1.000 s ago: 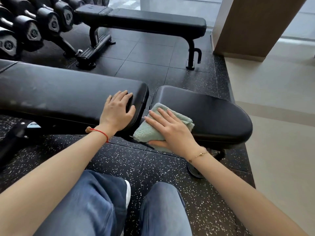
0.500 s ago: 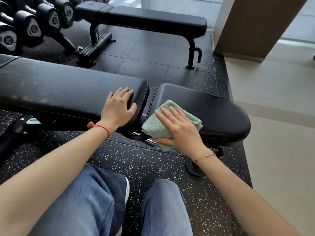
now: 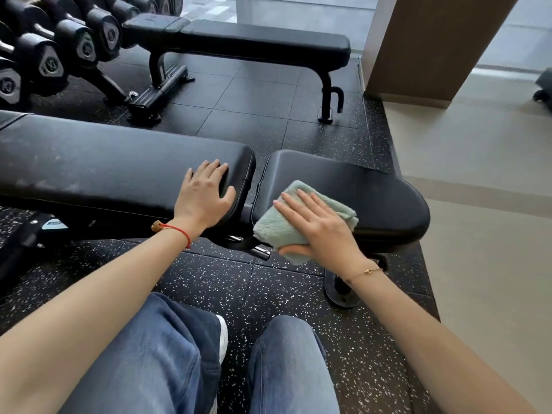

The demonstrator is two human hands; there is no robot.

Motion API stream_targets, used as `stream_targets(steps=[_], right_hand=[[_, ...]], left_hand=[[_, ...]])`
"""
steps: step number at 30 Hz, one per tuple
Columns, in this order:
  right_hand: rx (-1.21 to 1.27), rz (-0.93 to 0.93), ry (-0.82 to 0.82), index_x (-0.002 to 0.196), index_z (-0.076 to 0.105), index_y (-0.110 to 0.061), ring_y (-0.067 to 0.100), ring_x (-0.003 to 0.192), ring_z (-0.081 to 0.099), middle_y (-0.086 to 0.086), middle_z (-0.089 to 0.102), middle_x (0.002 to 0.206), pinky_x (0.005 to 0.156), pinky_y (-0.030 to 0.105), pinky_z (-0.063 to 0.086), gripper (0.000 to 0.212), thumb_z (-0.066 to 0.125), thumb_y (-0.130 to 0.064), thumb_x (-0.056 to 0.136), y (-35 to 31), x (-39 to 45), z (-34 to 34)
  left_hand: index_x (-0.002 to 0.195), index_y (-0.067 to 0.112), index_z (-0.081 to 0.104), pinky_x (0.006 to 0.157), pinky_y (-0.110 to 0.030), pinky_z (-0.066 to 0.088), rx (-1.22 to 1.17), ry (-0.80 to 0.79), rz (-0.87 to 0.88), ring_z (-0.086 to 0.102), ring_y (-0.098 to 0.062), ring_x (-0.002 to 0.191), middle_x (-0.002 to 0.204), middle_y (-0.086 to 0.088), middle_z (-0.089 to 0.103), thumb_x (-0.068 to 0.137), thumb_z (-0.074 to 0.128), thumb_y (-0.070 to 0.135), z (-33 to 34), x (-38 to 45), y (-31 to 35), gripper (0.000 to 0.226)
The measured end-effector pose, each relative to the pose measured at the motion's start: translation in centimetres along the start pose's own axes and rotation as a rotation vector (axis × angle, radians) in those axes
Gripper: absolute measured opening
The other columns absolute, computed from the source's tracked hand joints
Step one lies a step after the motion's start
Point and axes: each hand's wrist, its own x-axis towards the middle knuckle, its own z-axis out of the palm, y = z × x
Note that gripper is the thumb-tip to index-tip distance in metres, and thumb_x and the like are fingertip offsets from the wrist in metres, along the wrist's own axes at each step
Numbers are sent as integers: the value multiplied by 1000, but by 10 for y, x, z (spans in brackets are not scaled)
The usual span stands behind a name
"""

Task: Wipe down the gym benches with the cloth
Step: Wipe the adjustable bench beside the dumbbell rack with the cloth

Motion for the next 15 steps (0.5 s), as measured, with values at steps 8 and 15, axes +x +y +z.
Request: stream_targets(steps=[8, 15], right_hand=[[157, 299, -4, 149, 37, -20, 16, 147, 24, -1, 34, 156, 122, 40, 19, 82, 38, -72, 86, 78, -63, -26], [124, 411, -122, 153, 26, -21, 21, 151, 11, 3, 21, 162, 122, 41, 3, 63, 34, -53, 100, 46, 41, -5]], left_hand=[[147, 20, 40, 122, -42, 14, -23, 10, 2, 25, -19, 147, 156, -2, 35, 94, 48, 38, -2, 0, -3, 55], [144, 18, 44, 121, -43, 15, -24, 33, -13, 27, -21, 146, 154, -4, 38, 93, 50, 35, 0, 0, 2, 54]])
